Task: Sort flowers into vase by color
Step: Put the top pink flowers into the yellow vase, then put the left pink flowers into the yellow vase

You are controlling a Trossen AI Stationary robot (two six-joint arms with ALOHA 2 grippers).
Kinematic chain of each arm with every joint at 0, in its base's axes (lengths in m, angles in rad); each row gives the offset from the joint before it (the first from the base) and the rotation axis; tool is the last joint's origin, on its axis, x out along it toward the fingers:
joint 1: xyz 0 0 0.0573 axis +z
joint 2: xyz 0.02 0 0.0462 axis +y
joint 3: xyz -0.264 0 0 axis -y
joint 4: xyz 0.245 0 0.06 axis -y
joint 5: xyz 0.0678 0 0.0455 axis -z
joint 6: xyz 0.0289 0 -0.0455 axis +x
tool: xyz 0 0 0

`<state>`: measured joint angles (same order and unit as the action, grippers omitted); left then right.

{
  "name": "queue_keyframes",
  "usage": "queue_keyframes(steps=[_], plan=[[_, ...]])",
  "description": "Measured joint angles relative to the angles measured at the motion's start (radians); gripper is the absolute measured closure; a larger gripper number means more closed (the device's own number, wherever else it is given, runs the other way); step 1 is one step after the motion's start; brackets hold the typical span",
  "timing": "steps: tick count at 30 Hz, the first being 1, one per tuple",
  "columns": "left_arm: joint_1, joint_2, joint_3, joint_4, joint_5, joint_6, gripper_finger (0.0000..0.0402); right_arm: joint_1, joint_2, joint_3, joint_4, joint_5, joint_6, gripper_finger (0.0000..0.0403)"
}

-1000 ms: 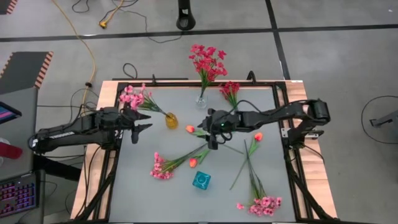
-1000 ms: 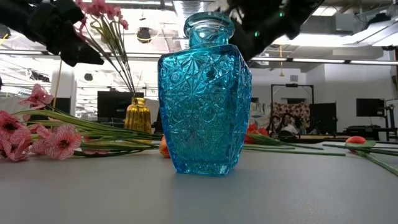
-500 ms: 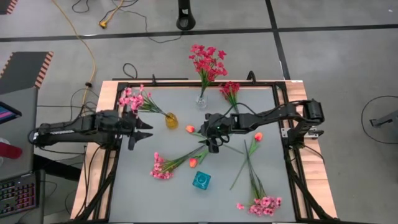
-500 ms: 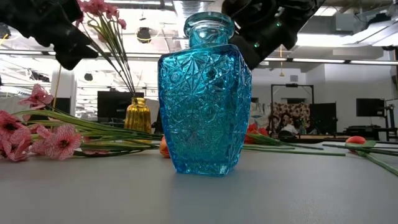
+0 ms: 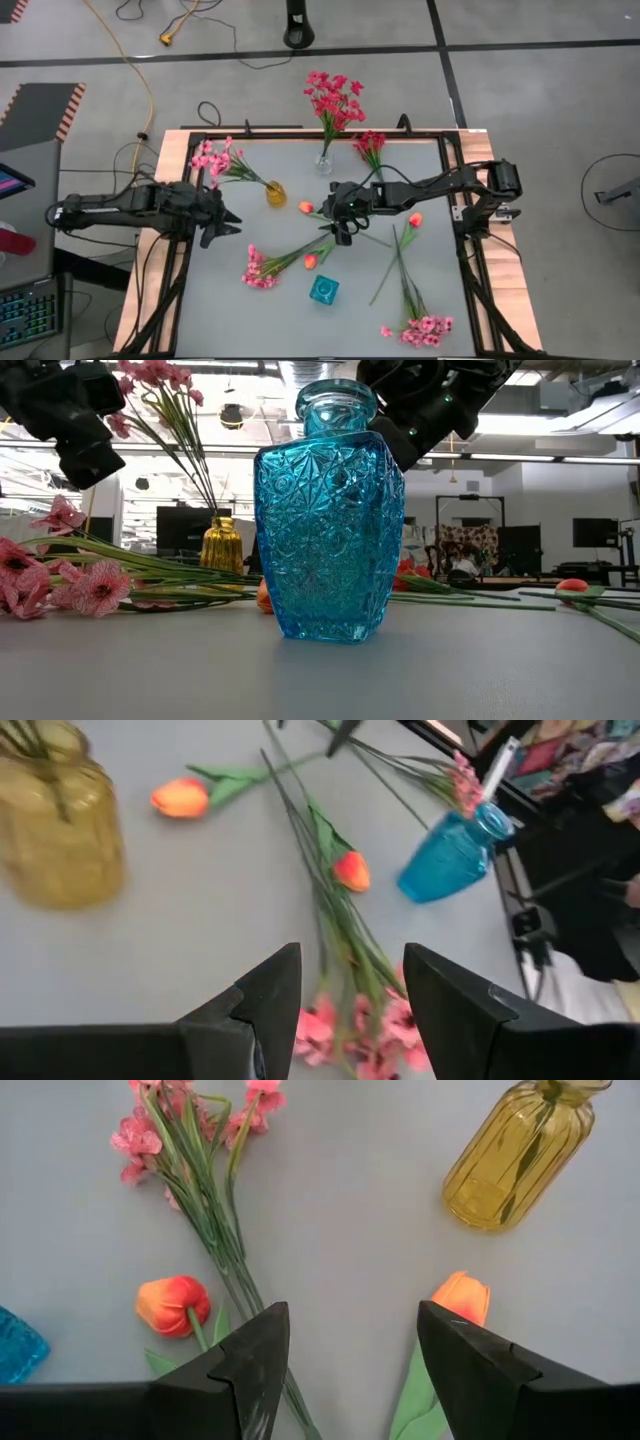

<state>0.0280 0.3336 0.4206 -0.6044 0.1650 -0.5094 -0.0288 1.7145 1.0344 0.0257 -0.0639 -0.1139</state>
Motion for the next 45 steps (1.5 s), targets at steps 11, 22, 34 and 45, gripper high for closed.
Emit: queue_keyframes(steps=[11,22,34,45], plan=[[-0.195,0.080,0.000,0.109,-0.126,-0.071,0.0237,0.000,0.000,0.000,-0.003,0.000,0.000,0.0154],[-0.373,0.274,0.000,0.296,-0.266,-0.047,0.0237,0.000,0.000,0.000,-0.004,0.000,0.001,0.0154],[-0.462,0.409,0.000,0.405,-0.401,-0.076,0.0237,0.016,0.042,0.001,0.022,-0.067,0.000,0.0154],[-0.472,0.499,0.000,0.442,-0.424,-0.078,0.0237,0.021,0.159,0.001,0.069,-0.079,-0.025,0.0154]])
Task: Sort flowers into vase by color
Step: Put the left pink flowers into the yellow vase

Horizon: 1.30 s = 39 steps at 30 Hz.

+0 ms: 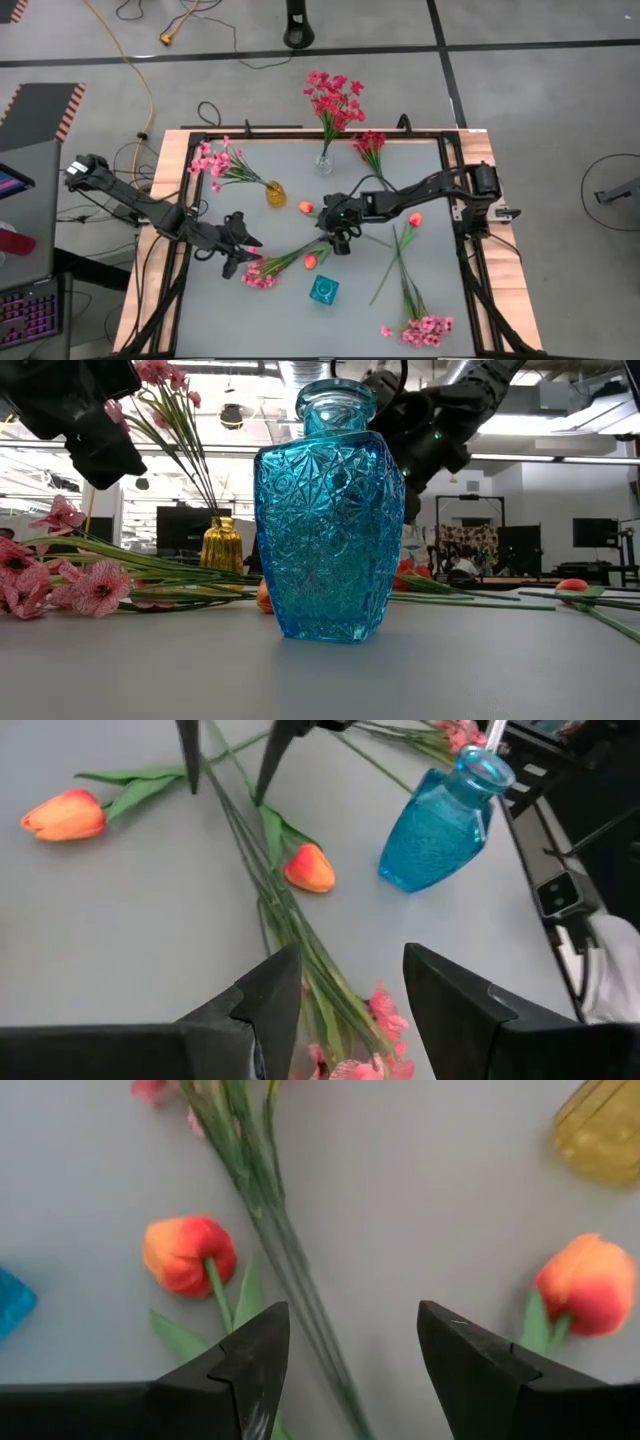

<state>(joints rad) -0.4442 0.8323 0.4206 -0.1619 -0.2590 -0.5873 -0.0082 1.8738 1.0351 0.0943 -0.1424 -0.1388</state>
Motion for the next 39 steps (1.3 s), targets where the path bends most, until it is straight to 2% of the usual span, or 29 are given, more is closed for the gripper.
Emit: queue_keyframes(steps=[14,18,31,33,39], plan=[[0.000,0.038,0.000,0.019,-0.018,-0.008,0.0237,-0.007,0.080,0.001,0.009,0.001,-0.001,0.0165],[0.000,0.038,0.000,0.022,-0.018,-0.007,0.0237,-0.007,0.078,0.001,0.011,0.001,-0.001,0.0201],[0.000,0.038,0.000,0.024,-0.030,-0.003,0.0237,-0.021,0.077,0.001,-0.014,0.003,0.038,0.0355],[0.000,0.038,0.000,0.038,-0.049,0.014,0.0237,-0.021,0.077,0.001,-0.011,0.003,0.038,0.0366],[0.001,0.038,0.000,0.106,-0.063,0.081,0.0237,-0.021,0.077,0.014,-0.014,0.005,0.052,0.0365]])
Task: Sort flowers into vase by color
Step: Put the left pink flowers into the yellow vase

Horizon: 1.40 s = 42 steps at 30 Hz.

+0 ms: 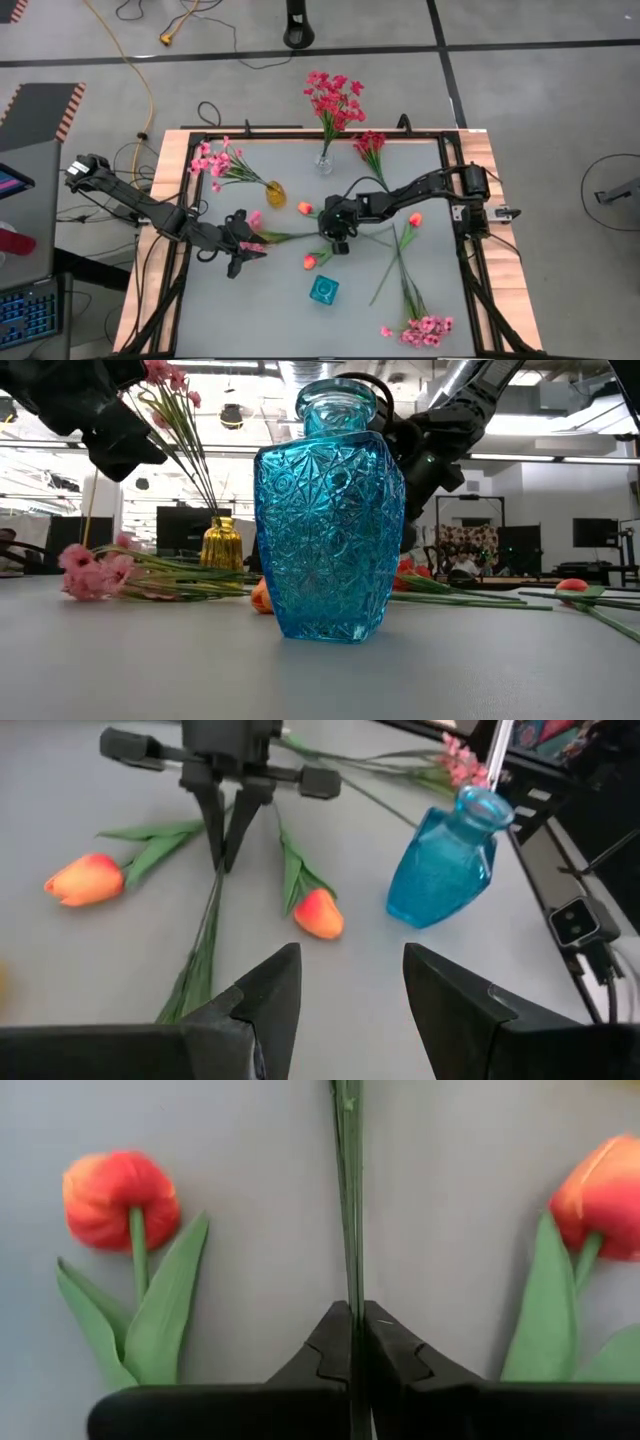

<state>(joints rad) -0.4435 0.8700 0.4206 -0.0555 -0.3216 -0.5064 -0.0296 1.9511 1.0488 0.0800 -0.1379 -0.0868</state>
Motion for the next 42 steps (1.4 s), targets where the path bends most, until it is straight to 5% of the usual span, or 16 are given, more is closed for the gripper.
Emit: queue_keyframes(steps=[11,17,23,28,42], plan=[[-0.029,-0.001,0.000,0.075,-0.007,0.005,0.0237,0.000,0.000,0.125,-0.084,-0.001,0.017,0.0364],[-0.097,-0.001,0.000,0.078,-0.117,-0.017,0.0237,0.000,-0.022,0.172,-0.159,0.003,0.018,0.0365],[-0.179,-0.001,0.000,0.074,-0.219,-0.068,0.0237,0.000,-0.129,0.173,-0.248,0.011,0.017,0.0365],[-0.231,-0.001,0.000,0.079,-0.286,-0.110,0.0237,0.004,-0.235,0.172,-0.299,0.118,0.011,0.0365],[-0.257,0.000,0.000,0.138,-0.319,-0.076,0.0237,0.040,-0.476,0.173,-0.372,0.136,-0.027,0.0364]])
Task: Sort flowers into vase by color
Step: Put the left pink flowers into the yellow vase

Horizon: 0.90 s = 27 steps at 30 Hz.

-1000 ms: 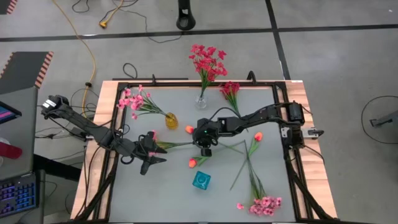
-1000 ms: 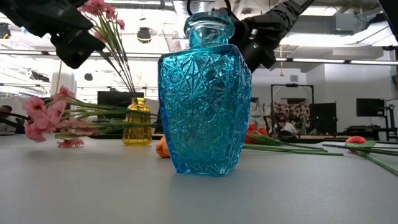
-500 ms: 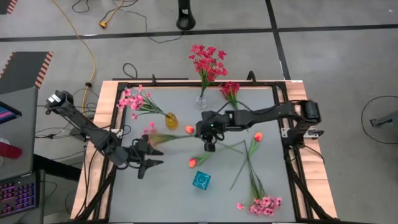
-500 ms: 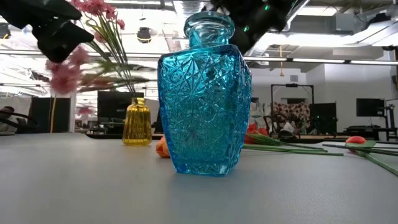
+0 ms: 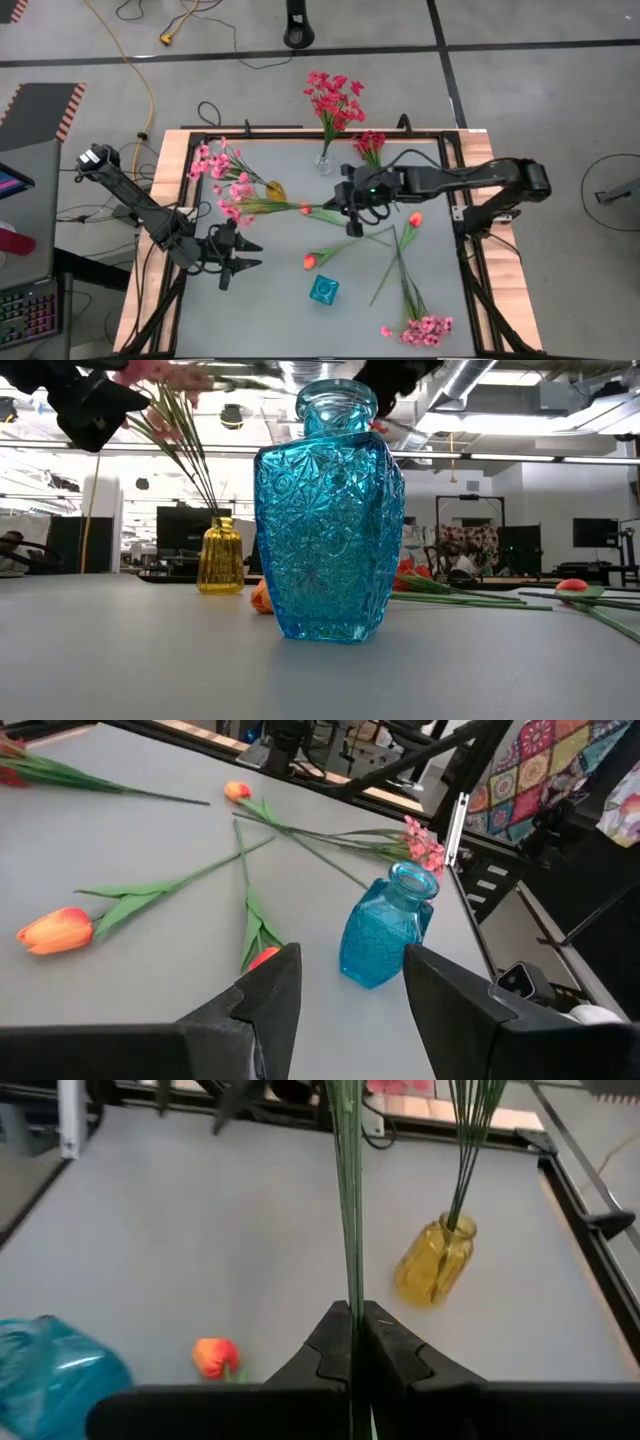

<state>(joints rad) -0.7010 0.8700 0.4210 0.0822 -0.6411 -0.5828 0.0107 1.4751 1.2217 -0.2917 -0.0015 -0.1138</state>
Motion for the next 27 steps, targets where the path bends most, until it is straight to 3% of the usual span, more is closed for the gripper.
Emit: queue_keyframes(steps=[6,12,18,27], plan=[[0.000,0.000,0.000,-0.001,-0.009,0.000,0.0237,0.025,-0.090,0.000,-0.002,0.000,-0.004,0.0363],[0.000,0.000,0.000,0.045,-0.135,0.086,0.0237,0.029,-0.122,0.000,0.141,0.001,-0.042,0.0363],[0.002,0.000,0.000,0.272,-0.258,0.323,0.0237,0.026,-0.101,-0.001,0.311,0.001,-0.109,0.0363],[0.042,0.000,0.000,0.616,-0.240,0.739,0.0237,0.026,0.006,0.000,0.574,-0.001,-0.134,0.0363]])
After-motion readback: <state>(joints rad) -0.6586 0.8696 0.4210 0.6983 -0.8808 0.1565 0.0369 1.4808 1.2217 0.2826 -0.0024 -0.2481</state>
